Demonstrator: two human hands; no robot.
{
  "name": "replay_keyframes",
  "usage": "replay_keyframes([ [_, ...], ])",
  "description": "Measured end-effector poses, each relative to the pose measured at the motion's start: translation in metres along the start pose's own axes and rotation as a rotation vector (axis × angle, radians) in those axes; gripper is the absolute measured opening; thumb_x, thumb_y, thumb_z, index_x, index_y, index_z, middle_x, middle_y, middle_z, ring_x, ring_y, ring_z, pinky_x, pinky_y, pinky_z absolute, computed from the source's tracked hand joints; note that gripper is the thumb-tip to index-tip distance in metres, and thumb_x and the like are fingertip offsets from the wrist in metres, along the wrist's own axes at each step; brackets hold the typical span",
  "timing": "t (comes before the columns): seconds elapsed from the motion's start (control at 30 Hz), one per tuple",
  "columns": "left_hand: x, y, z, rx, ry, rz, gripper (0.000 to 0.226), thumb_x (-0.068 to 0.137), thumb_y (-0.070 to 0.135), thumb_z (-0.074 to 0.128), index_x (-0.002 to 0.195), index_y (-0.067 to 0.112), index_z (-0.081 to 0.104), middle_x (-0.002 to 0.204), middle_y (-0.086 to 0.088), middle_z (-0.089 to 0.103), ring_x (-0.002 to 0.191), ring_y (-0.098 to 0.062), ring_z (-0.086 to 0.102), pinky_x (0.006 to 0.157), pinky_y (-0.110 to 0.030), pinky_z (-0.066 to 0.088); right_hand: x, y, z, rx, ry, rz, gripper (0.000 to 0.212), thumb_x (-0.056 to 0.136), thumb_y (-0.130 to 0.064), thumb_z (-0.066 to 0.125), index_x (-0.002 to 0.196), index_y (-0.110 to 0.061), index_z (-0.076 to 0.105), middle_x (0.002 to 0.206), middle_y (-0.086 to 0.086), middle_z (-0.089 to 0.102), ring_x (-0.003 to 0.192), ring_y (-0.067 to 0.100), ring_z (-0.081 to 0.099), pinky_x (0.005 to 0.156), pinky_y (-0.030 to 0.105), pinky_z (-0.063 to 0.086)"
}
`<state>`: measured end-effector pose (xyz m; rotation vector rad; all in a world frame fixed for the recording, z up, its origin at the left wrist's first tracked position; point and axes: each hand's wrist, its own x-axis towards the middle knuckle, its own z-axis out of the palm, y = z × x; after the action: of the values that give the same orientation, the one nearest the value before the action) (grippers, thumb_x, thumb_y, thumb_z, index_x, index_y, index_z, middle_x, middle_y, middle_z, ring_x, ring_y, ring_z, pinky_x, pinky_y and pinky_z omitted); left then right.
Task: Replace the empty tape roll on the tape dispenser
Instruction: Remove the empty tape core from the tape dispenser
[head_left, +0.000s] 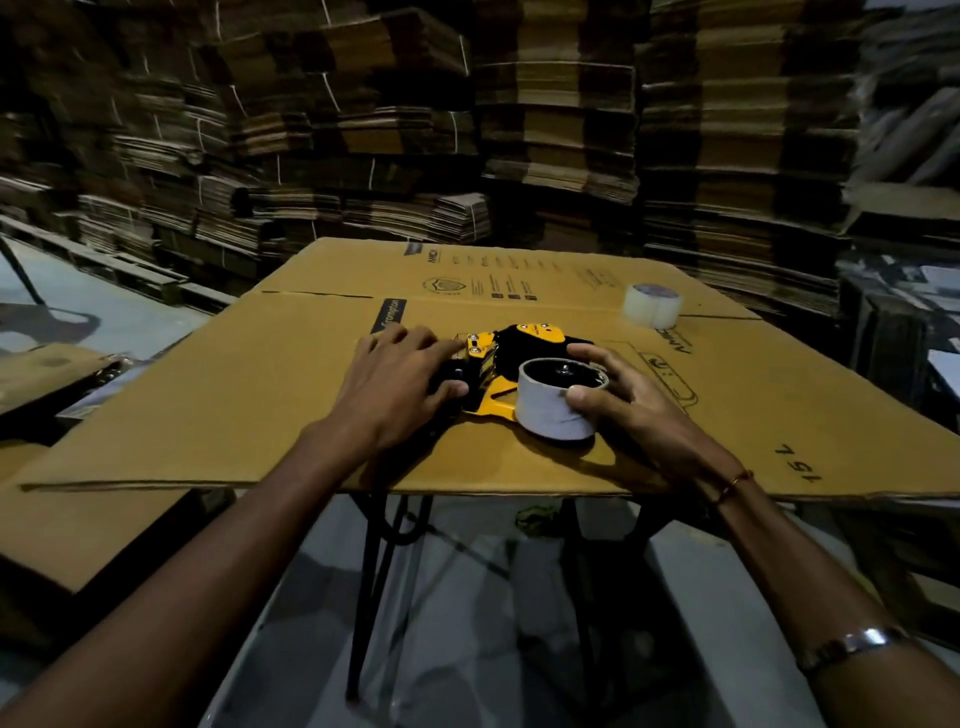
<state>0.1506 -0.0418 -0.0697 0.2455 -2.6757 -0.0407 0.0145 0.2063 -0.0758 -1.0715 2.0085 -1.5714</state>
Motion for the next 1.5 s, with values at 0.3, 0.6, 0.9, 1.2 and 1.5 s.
replay_keyframes([
  [0.3,-0.034,0.062,0.018,-0.312,0.194,0.113,0.051,0.094,0.037,0.062,0.139,0.017,0.048,0.128,-0.006,0.055,0.102,-0.025,0.061,0.079,-0.037,0.052,-0.007,0.0,0.006,-0.137,-0.01,-0.013,0.088,0.074,-0.048,0.083,0.149,-0.034,0.039,0.148,-0.006,0.049,0.133,0.012,0.052,0.107,0.036,0.048],
  [0.6,-0.027,0.062,0.01,-0.499,-0.145,-0.03,0.091,0.08,0.068,0.064,0.153,0.035,0.02,0.12,0.008,0.045,0.108,-0.013,0.031,0.091,-0.037,0.038,-0.021,-0.01,0.011,-0.019,0.124,-0.052,0.055,0.082,-0.047,0.072,0.131,-0.024,0.061,0.122,-0.004,0.071,0.113,0.017,0.068,0.091,0.039,0.059],
  [0.9,-0.019,0.035,0.019,-0.639,-0.297,-0.04,0.101,0.062,0.085,0.057,0.149,0.049,0.022,0.14,0.002,0.046,0.121,-0.016,0.035,0.092,-0.034,0.039,-0.027,-0.013,0.02,-0.222,0.075,-0.092,0.051,0.086,-0.033,0.075,0.134,-0.023,0.06,0.131,-0.007,0.059,0.114,-0.001,0.06,0.091,0.017,0.051],
  [1.2,-0.027,0.042,0.018,-0.512,-0.17,0.003,0.095,0.07,0.084,0.037,0.153,0.038,0.026,0.142,0.0,0.053,0.119,-0.017,0.043,0.088,-0.033,0.04,-0.027,-0.008,0.03,-0.237,0.037,-0.057,0.096,0.067,-0.051,0.087,0.146,-0.039,0.033,0.145,-0.012,0.051,0.132,0.01,0.053,0.106,0.037,0.05],
  [1.5,-0.002,0.013,-0.01,-0.376,0.202,0.05,0.081,0.083,0.07,0.048,0.147,0.022,0.042,0.141,-0.004,0.045,0.126,-0.021,0.044,0.1,-0.045,0.047,-0.028,-0.009,0.011,-0.081,0.142,0.029,0.078,0.086,-0.015,0.077,0.152,-0.027,0.036,0.145,-0.009,0.048,0.124,0.006,0.054,0.082,0.013,0.052],
])
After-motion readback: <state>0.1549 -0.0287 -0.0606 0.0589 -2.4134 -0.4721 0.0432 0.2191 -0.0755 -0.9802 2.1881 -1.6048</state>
